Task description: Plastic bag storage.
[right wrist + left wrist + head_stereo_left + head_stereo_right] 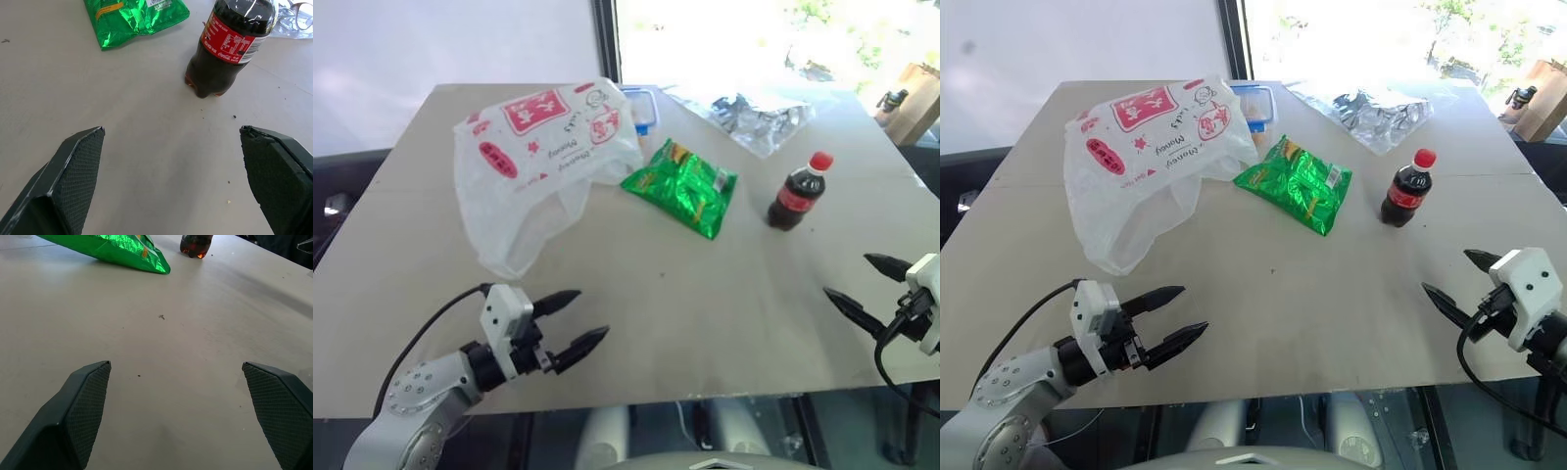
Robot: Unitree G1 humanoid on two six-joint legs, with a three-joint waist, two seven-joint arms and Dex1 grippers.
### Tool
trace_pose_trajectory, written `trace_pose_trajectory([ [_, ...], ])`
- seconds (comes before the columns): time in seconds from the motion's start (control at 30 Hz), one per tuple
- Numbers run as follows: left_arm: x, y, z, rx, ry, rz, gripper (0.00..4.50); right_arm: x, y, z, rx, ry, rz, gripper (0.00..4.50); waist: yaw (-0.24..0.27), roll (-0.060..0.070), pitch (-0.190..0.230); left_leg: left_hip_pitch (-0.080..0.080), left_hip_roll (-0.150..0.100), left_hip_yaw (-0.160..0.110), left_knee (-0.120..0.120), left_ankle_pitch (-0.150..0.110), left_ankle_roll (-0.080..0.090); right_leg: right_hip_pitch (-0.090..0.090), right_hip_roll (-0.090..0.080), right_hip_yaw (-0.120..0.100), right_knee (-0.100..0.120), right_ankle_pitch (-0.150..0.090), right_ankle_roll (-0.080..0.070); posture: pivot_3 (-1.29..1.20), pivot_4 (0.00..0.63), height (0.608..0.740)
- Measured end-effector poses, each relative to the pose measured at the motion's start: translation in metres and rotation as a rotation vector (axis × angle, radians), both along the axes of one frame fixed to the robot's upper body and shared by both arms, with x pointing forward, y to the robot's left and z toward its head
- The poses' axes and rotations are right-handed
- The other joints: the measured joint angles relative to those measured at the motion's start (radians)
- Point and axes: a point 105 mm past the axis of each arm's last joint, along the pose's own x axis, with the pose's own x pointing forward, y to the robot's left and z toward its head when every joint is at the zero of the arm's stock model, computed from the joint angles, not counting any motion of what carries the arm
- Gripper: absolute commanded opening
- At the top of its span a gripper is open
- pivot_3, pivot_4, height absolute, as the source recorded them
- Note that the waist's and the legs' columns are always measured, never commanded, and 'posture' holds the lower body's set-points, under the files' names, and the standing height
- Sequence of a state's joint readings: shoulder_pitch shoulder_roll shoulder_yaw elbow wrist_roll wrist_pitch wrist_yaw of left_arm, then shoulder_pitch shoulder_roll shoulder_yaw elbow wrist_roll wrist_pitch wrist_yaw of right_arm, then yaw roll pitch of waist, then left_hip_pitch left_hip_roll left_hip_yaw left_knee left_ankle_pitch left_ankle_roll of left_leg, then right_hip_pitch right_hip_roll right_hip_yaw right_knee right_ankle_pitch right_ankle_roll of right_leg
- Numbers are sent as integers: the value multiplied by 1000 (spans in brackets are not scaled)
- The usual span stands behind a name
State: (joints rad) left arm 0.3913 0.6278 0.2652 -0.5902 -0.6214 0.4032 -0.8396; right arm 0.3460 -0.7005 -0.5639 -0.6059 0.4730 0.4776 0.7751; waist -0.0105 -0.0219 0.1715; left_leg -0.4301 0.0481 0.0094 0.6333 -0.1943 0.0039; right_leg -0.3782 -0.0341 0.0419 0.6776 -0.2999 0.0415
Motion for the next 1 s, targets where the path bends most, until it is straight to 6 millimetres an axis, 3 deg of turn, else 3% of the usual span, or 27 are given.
trace_pose_trajectory([
  [0.07,2,0,1,0,-8,6,4467,0,0,0,4,-1,2,4468,0,0,0,0,0,0,0,0,0,0,0,0,0,0,0,0,150,740],
  [0.13,16,-2,16,-6,-82,23,4467,1,6,6,23,-20,24,4468,5,0,0,0,0,-1,1,0,0,0,1,-1,1,0,0,0,150,740],
  [0.23,30,-4,32,-18,-158,57,4467,-2,23,20,35,-86,87,4468,4,0,0,0,-1,-1,1,0,0,1,1,0,1,1,1,0,150,740],
  [0.33,37,-2,35,-8,-187,106,4467,-7,36,31,46,-158,137,4468,-1,0,0,0,-3,0,1,0,0,0,1,0,0,2,5,0,150,740],
  [0.5,83,22,52,275,-415,383,4467,-36,65,38,100,-165,328,4468,14,0,0,0,-4,-4,0,0,0,2,2,-2,1,2,6,0,150,740],
  [0.63,105,48,63,574,-579,568,4467,-45,66,36,108,-138,364,4468,11,-2,-1,0,-5,-1,1,0,0,2,1,0,0,3,6,0,150,740],
  [0.77,123,59,64,715,-634,606,4467,-46,65,36,100,-146,360,4468,11,-2,-1,0,-5,-2,0,0,0,1,1,-1,1,3,6,0,150,740],
  [0.93,162,60,72,845,-702,615,4467,-46,68,33,89,-154,368,4468,24,-2,-1,-1,-6,-3,1,0,0,1,1,-2,1,3,6,0,150,740],
  [1.0,172,60,69,883,-702,606,4047,-47,69,31,96,-150,366,4500,23,-2,-1,-1,-6,-2,1,0,1,1,1,-1,0,3,7,0,150,740],
])
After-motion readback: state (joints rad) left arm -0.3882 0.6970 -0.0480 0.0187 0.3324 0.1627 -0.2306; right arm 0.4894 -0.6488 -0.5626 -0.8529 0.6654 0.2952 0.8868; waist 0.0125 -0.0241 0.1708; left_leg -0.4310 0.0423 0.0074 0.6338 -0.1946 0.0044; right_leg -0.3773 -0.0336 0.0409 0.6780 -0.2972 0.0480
